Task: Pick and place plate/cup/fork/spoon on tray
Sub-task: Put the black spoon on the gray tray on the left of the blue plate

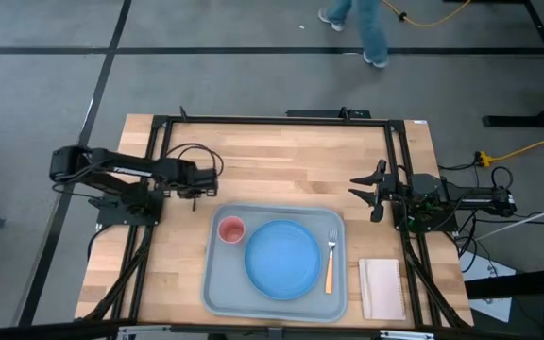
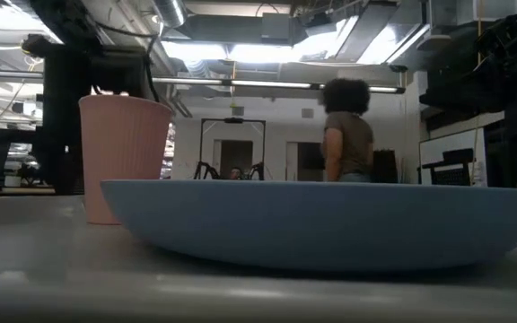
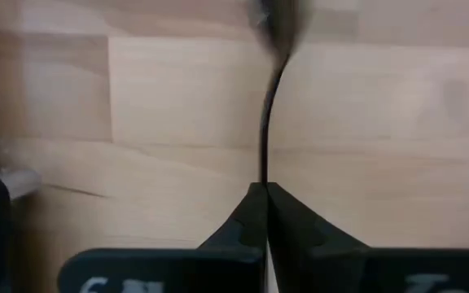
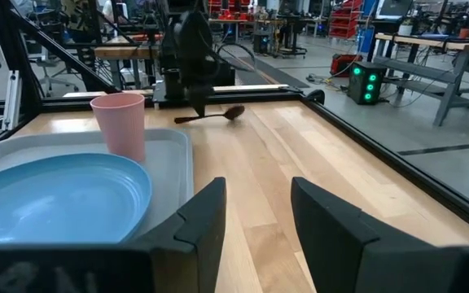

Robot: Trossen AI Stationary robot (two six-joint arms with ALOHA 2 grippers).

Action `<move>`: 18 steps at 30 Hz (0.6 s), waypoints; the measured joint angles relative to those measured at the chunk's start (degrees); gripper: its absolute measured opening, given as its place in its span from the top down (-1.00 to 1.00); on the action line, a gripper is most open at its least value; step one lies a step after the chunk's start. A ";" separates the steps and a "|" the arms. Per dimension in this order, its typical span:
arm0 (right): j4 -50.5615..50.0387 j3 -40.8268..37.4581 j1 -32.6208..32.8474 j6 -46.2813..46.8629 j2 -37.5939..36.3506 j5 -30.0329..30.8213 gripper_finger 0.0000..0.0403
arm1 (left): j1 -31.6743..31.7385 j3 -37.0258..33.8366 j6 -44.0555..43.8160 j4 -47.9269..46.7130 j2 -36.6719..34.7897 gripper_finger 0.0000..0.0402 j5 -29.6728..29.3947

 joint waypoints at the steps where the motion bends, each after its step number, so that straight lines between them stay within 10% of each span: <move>1: 0.00 0.00 0.00 -0.01 0.08 0.02 0.28 | -0.67 0.02 -0.79 -0.18 -0.82 0.99 -0.53; 18: 0.00 0.00 0.01 0.38 2.73 0.05 0.28 | -8.61 0.20 -6.90 -3.24 -1.95 0.99 -0.53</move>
